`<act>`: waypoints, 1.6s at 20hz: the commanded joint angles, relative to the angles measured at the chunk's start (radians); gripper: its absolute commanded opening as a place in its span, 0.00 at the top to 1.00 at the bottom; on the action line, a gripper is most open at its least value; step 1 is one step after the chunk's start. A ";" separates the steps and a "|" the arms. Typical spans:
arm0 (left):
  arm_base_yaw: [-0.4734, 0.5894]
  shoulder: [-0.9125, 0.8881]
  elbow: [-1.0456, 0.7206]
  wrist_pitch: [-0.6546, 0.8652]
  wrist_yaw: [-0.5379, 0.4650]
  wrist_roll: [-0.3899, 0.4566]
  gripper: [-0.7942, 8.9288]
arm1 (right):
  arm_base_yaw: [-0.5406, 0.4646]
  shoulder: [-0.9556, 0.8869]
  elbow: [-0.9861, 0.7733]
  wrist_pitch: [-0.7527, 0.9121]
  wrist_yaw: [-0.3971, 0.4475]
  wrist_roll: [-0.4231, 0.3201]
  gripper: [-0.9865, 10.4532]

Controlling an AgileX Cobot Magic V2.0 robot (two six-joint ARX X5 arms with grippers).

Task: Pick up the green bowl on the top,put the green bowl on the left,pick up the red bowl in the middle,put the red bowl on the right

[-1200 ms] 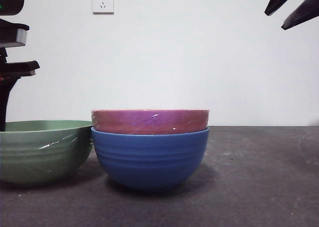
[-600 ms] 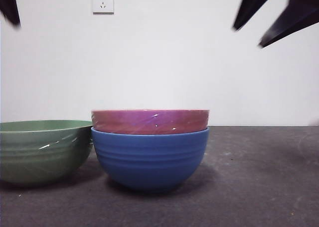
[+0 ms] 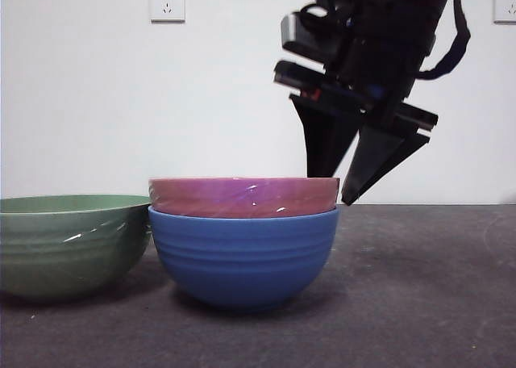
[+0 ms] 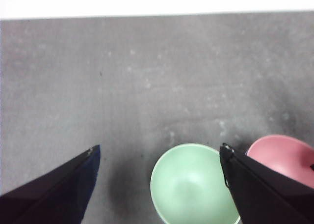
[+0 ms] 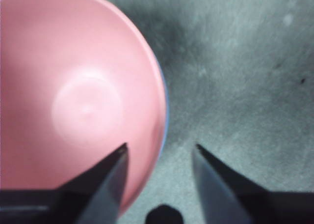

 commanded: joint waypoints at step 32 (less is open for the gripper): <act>0.001 0.028 -0.003 0.121 0.003 -0.007 0.50 | -0.307 -0.489 -0.039 -0.360 0.330 0.056 0.92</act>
